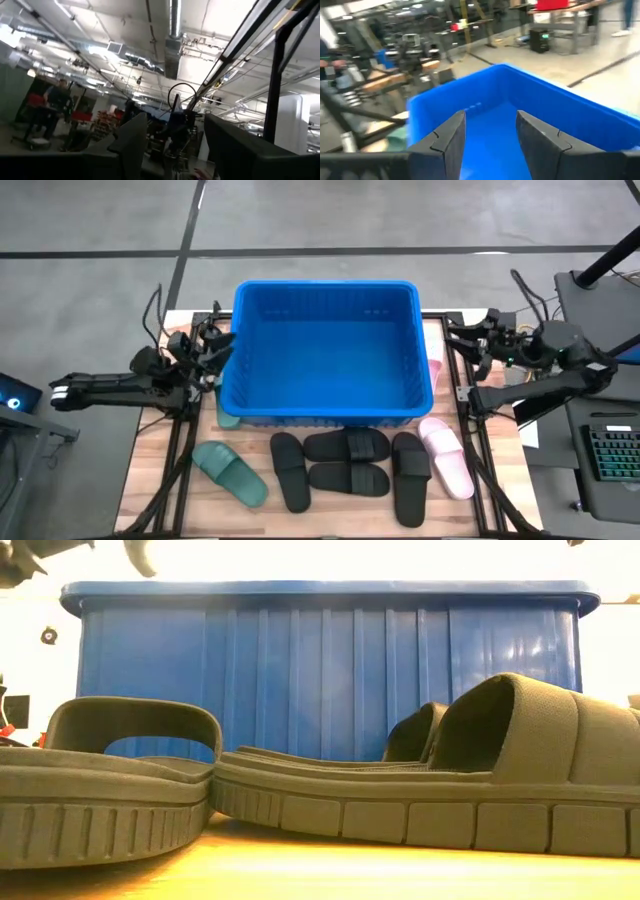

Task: Pick and place slides into bin
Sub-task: Put the black slide into the blue container

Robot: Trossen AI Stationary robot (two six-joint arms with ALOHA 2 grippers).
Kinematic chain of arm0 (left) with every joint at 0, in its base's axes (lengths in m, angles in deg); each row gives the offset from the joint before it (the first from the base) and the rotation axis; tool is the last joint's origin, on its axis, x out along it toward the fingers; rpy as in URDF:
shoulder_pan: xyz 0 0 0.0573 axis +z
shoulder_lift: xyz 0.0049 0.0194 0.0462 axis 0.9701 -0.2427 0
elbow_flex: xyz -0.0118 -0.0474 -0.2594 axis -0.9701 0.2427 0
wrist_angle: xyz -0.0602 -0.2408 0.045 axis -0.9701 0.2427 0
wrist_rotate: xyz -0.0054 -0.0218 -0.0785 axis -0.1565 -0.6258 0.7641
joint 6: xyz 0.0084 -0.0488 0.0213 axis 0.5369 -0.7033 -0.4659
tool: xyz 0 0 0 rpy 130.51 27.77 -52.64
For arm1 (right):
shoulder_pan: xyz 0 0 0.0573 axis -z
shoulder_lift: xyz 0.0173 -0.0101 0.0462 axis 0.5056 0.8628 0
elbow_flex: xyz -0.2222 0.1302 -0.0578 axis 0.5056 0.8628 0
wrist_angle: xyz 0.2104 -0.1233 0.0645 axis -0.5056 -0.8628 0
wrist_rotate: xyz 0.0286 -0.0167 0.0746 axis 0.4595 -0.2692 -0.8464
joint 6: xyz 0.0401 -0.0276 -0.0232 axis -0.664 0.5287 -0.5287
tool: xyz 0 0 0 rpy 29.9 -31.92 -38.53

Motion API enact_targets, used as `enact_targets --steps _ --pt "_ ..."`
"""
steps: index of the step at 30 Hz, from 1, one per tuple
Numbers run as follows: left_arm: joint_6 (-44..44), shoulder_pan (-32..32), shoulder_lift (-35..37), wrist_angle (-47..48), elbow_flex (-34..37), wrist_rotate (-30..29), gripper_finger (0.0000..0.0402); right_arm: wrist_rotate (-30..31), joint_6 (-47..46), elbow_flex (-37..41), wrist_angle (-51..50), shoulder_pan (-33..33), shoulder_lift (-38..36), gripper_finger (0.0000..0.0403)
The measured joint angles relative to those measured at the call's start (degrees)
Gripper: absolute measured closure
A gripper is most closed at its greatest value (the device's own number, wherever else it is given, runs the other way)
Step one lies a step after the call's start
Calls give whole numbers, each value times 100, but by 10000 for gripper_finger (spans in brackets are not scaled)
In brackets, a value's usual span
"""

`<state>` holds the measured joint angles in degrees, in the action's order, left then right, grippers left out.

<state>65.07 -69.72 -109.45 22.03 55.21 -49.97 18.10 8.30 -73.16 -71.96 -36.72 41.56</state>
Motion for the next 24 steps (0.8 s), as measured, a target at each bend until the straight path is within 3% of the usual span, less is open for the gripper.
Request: enact_targets --steps 7,16,24 --pt "50 2 -44 784 -472 129 217 -1362 -94 -510 -3 0 564 243" --pt "12 0 -51 825 -450 135 216 -2988 -780 -960 39 -19 1446 243" --pt "12 1 -38 823 -450 135 216 -3292 -1182 -1590 35 -640 2110 243"
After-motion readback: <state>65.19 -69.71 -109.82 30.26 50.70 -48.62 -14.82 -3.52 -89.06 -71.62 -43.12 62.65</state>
